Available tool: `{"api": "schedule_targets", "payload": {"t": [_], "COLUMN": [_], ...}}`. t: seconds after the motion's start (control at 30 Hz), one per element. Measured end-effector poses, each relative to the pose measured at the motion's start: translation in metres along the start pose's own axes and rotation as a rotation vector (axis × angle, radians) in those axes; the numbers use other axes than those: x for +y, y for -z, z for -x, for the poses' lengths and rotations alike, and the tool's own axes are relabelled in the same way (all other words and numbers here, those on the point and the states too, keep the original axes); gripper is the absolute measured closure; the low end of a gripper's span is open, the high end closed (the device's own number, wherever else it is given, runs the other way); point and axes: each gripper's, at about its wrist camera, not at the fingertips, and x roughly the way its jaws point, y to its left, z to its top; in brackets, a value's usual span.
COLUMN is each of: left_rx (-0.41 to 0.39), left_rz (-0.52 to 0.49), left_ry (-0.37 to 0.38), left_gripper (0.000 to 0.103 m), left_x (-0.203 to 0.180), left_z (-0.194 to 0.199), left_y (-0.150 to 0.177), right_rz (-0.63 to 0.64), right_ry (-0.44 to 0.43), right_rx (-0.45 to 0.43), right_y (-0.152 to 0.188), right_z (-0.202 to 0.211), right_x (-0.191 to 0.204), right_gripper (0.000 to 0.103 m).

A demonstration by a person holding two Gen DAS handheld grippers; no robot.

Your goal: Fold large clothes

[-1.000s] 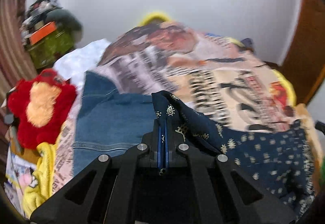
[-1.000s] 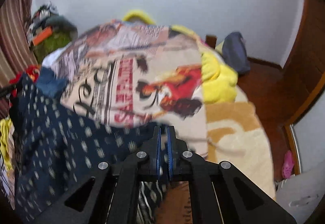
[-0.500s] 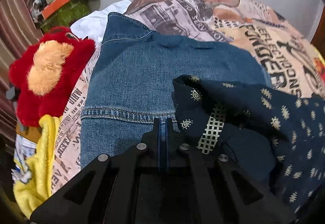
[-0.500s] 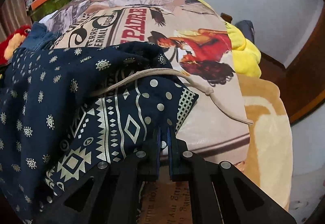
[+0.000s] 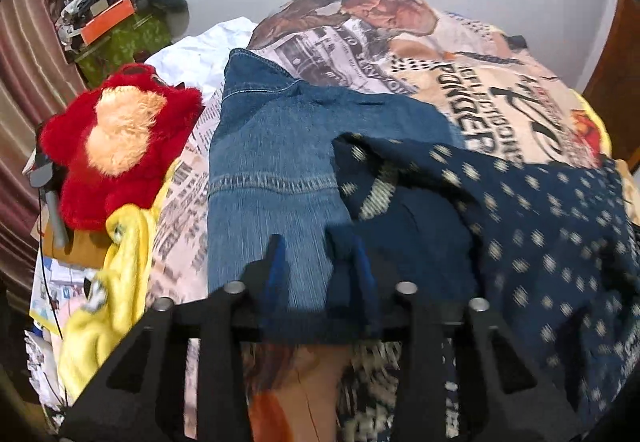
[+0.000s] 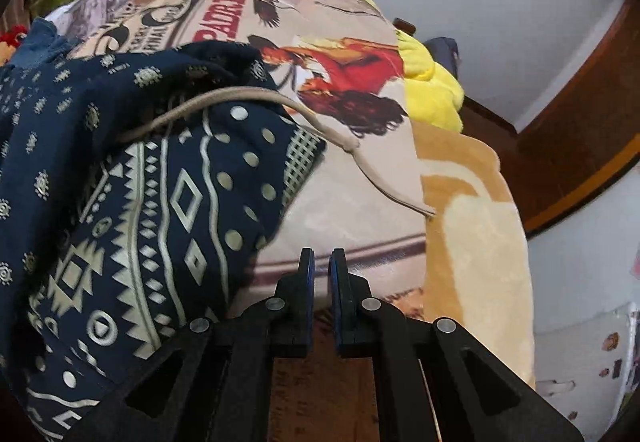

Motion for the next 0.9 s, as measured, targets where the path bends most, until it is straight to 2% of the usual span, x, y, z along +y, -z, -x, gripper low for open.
{"api": "schedule_targets", "payload": {"t": [0.07, 0.1, 0.13, 0.17, 0.23, 0.3, 0.4, 0.43, 0.5, 0.53, 0.6, 0.7, 0.87, 0.9], "left_rx": [0.000, -0.001, 0.000, 0.001, 0.015, 0.045, 0.094, 0.111, 0.160, 0.178, 0.209, 0.147, 0.154, 0.157], "left_rz": [-0.006, -0.005, -0.005, -0.007, -0.025, -0.046, -0.056, -0.058, -0.074, -0.084, -0.120, -0.152, -0.140, -0.135], "left_ry": [0.016, 0.032, 0.046, 0.055, 0.068, 0.083, 0.132, 0.147, 0.162, 0.154, 0.114, 0.079, 0.080, 0.081], "left_gripper": [0.059, 0.053, 0.051, 0.049, 0.048, 0.047, 0.042, 0.041, 0.041, 0.041, 0.039, 0.035, 0.035, 0.034], "left_x": [-0.003, -0.005, -0.008, -0.010, -0.018, -0.027, -0.040, -0.043, -0.052, -0.056, -0.064, -0.069, -0.067, -0.064], "left_z": [0.012, 0.018, 0.023, 0.026, 0.031, 0.031, 0.027, 0.024, 0.014, 0.010, 0.000, 0.005, 0.009, 0.009], "left_y": [0.009, 0.015, 0.021, 0.026, 0.039, 0.056, 0.085, 0.094, 0.115, 0.122, 0.142, 0.156, 0.166, 0.167], "right_rz": [-0.048, -0.083, -0.114, -0.124, -0.108, -0.093, -0.067, -0.041, 0.013, 0.020, 0.034, 0.061, 0.098, 0.084], "right_ry": [-0.029, -0.095, -0.174, -0.213, -0.249, -0.293, -0.397, -0.410, -0.368, -0.353, -0.283, -0.225, -0.139, -0.136], "right_rx": [0.041, 0.049, 0.039, 0.019, -0.032, -0.048, 0.015, 0.079, 0.127, 0.068, 0.024, -0.003, -0.029, -0.025], "right_y": [0.000, 0.002, 0.005, 0.008, 0.016, 0.024, 0.046, 0.057, 0.077, 0.084, 0.093, 0.101, 0.112, 0.115], "right_z": [0.006, 0.013, 0.026, 0.038, 0.069, 0.087, 0.099, 0.093, 0.079, 0.082, 0.085, 0.089, 0.094, 0.093], "right_x": [-0.006, -0.009, -0.012, -0.013, -0.008, -0.002, 0.012, 0.021, 0.034, 0.035, 0.036, 0.042, 0.052, 0.049], "right_gripper": [0.100, 0.100, 0.100, 0.099, 0.099, 0.099, 0.099, 0.099, 0.100, 0.100, 0.100, 0.100, 0.100, 0.095]}}
